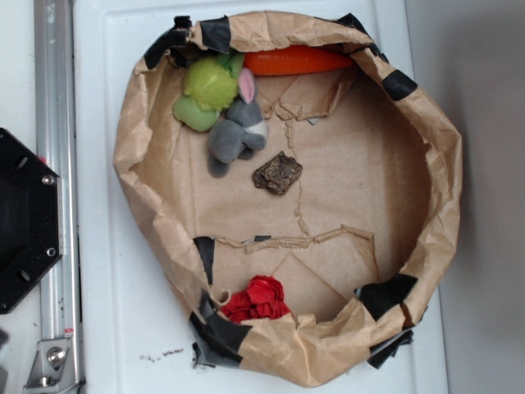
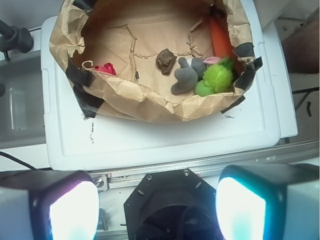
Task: Grab the rock.
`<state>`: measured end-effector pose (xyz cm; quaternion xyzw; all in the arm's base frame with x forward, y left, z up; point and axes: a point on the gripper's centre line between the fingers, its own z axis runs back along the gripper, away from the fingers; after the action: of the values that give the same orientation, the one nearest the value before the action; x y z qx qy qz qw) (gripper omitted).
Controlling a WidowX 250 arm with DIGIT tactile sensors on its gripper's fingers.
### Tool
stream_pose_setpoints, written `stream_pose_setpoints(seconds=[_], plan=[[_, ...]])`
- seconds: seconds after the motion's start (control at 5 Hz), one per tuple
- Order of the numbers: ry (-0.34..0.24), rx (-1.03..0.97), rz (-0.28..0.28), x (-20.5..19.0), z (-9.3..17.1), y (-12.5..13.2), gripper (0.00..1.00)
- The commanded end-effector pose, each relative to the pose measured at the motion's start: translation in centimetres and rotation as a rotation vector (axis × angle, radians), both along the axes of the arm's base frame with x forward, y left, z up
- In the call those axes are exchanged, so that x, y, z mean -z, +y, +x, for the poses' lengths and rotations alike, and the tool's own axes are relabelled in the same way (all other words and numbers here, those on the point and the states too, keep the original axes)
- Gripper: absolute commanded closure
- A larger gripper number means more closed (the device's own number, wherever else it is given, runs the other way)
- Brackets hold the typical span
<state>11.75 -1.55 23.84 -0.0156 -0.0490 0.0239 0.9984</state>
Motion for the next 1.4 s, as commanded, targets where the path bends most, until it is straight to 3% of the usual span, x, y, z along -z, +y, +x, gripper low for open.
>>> stream_pose_setpoints(seconds=[0.0,0.2,0.4,0.6,0.8,1.0,1.2], plan=[[0.000,0.000,0.000,0.0,0.0,0.0,0.00],[-0.020,0.192,-0.075,2.7,5.0,1.0,0.00],[0.006,0.250,-0.054,5.6,10.0,1.5,0.00],[0.019,0.294,0.018,9.9,14.9,2.5,0.00],[0.078,0.401,0.090,15.1,15.8,1.8,0.00],[0.137,0.436,0.115,20.2,15.0,1.3,0.00],[0.168,0.491,0.098,21.5,13.8,0.7,0.00]])
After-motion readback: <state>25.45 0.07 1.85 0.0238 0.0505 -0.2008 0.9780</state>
